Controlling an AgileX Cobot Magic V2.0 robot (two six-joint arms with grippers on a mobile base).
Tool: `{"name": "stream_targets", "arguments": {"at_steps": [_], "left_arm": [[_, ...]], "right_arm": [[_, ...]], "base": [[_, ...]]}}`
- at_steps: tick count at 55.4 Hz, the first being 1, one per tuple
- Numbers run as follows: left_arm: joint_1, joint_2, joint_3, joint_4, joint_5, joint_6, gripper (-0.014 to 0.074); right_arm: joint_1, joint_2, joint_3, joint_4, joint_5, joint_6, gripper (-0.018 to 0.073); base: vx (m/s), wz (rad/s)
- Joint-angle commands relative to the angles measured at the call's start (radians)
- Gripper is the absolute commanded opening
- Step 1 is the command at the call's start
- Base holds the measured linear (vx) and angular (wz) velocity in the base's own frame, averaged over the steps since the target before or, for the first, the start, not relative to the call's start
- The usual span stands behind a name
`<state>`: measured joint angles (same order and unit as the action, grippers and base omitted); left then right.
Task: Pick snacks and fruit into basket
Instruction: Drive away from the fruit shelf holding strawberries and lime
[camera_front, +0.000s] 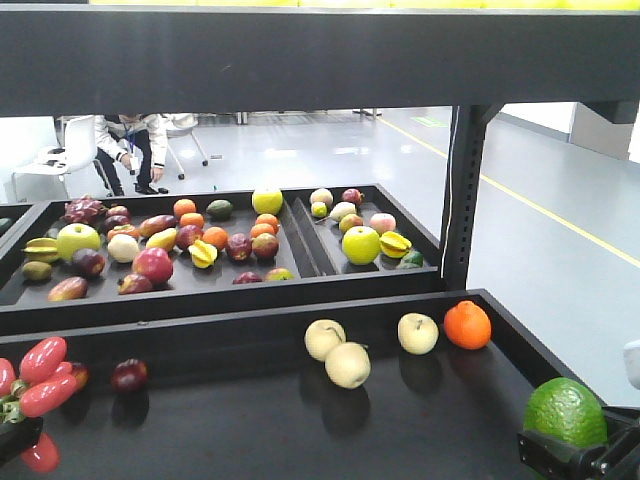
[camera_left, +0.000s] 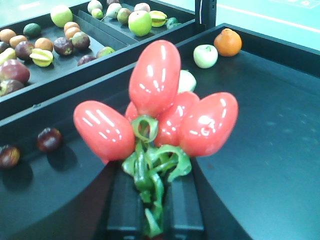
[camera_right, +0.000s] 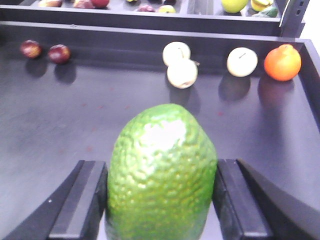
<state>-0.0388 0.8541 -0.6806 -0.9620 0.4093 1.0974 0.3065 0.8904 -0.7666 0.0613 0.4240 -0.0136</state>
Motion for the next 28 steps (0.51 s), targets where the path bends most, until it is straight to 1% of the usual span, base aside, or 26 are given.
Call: {"name": "stream_targets", "arguments": {"at_steps": [1, 13, 28], "left_arm": [[-0.001, -0.007, -0.023, -0.031, -0.038, 0.000, -0.0006], [-0.001, -0.007, -0.023, -0.031, -0.038, 0.000, -0.0006], [-0.001, -0.007, -0.023, -0.031, -0.038, 0.000, -0.0006]], "right_arm": [[-0.002, -0.014, -0.033, -0.002, -0.092, -0.001, -0.0008], [-0.002, -0.014, -0.033, -0.002, -0.092, -0.001, -0.0008], [-0.002, -0.014, -0.033, -0.002, -0.092, -0.001, -0.0008]], "base": [[-0.25, 0.05], [-0.28, 0.07], [-0.34, 0.09]]}}
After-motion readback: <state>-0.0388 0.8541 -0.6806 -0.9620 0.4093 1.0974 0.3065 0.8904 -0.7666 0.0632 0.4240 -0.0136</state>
